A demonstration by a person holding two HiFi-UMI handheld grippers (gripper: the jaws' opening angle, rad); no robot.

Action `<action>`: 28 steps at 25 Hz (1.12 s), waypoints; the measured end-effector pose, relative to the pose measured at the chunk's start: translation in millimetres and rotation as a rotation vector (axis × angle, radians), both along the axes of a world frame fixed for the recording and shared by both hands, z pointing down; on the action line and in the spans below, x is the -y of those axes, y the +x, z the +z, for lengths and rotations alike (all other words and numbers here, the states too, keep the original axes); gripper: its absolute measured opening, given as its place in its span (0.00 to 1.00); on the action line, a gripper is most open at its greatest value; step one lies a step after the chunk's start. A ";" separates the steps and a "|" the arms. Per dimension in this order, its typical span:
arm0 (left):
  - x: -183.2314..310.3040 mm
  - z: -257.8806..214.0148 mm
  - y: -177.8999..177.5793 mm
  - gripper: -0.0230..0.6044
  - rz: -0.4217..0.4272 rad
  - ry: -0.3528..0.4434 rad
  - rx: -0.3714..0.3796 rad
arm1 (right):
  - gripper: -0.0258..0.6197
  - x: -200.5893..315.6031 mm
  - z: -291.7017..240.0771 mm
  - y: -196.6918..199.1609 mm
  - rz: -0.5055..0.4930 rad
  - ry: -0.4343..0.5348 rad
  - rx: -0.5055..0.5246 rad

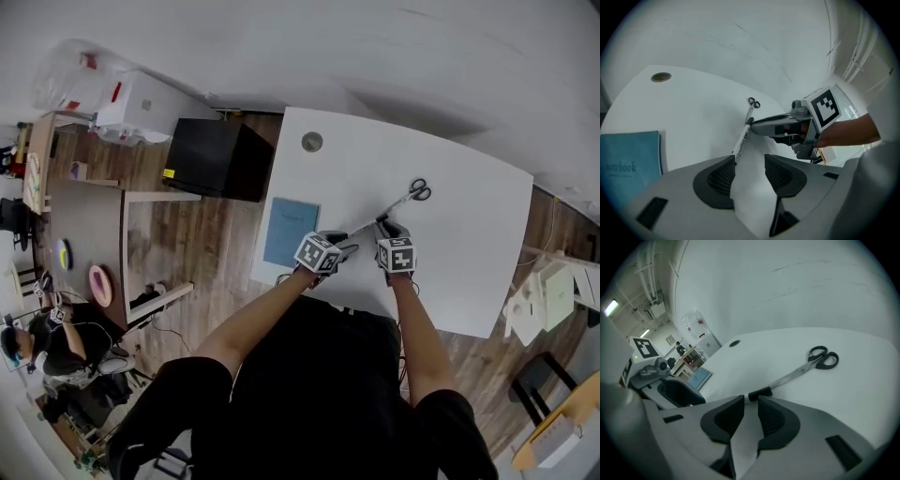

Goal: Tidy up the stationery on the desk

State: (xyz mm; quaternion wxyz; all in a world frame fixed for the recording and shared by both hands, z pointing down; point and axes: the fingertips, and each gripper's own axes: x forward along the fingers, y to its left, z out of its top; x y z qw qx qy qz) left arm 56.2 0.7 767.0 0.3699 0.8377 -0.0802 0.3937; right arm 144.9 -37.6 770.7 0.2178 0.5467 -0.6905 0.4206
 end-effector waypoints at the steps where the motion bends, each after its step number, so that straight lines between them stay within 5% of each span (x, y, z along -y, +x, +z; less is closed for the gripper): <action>1: -4.4 -0.5 -1.1 0.36 -0.005 -0.009 -0.004 | 0.19 1.3 0.8 -5.0 -0.006 -0.005 -0.001; 10: -34.1 -4.7 -13.1 0.36 -0.058 -0.100 -0.101 | 0.19 7.6 0.9 -57.1 -0.080 -0.022 0.010; 19: 28.6 -24.4 -46.9 0.36 -0.219 0.092 -0.148 | 0.19 -0.7 -5.5 -52.9 0.065 -0.031 0.035; 28: -2.7 -7.5 -42.5 0.36 -0.068 -0.002 -0.155 | 0.19 1.3 -1.1 -67.9 0.200 -0.064 0.152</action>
